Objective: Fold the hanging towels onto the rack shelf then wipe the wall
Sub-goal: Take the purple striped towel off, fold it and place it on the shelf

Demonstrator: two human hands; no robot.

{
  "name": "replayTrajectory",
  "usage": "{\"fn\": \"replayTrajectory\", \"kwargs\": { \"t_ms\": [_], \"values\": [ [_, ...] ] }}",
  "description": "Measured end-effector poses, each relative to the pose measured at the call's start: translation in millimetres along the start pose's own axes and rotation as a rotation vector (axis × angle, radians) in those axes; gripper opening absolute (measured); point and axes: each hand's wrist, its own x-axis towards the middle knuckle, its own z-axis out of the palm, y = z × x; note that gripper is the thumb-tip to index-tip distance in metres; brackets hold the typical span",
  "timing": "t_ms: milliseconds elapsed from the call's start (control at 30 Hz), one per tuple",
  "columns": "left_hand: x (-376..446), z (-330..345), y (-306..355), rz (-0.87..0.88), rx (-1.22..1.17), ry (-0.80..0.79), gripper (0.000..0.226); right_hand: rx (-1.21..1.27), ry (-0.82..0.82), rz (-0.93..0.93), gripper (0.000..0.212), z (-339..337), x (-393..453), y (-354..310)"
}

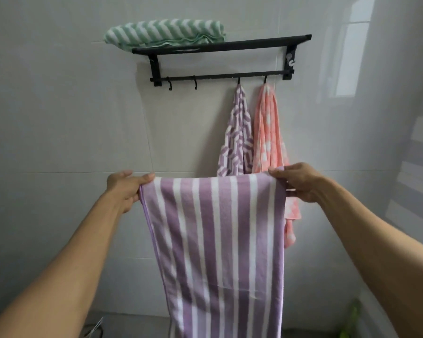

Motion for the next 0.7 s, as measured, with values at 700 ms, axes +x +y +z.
{"fn": "replayTrajectory", "kwargs": {
  "t_ms": [700],
  "values": [
    [5.2,16.8,47.8,0.143,0.178,0.003,0.025,-0.032,0.155,-0.193,0.014,7.5,1.5,-57.2]
  ]
}}
